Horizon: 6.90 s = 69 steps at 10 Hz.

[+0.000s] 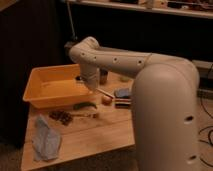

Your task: Wipe tray with brush

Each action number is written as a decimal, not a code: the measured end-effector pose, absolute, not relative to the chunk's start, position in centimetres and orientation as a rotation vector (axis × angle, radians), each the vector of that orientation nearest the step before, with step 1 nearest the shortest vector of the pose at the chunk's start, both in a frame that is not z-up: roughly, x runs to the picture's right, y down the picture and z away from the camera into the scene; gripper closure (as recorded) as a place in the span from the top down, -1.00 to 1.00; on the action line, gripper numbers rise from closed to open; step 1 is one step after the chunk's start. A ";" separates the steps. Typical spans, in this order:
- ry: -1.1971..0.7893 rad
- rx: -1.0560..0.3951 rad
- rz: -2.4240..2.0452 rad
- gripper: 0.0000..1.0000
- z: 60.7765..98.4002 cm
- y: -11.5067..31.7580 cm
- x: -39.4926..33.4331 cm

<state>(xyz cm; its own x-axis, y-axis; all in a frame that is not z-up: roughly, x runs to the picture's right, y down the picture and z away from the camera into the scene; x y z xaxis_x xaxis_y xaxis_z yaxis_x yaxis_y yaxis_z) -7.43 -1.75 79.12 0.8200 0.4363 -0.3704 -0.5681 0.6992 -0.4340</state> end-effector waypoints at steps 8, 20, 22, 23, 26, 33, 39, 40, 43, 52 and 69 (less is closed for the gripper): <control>0.320 -0.632 0.401 -1.00 85.1 -2.8 -12.8; 0.212 -0.696 0.269 -1.00 89.3 -3.5 -23.5; 0.192 -0.711 0.280 -1.00 90.3 -3.2 -23.4; 0.191 -0.716 0.279 -1.00 90.7 -3.0 -23.6; 0.187 -0.731 0.291 -1.00 91.8 -2.8 -24.5; 0.180 -0.712 0.289 -1.00 89.9 -4.5 -23.7; 0.150 -0.703 0.314 -1.00 83.7 -4.5 -19.4; 0.146 -0.710 0.319 -1.00 82.8 -4.0 -18.5; 0.184 -0.732 0.308 -1.00 80.4 -0.6 -13.9; 0.162 -0.762 0.198 -1.00 80.5 1.6 -23.1; 0.131 -0.761 0.539 -1.00 80.7 -1.3 -9.2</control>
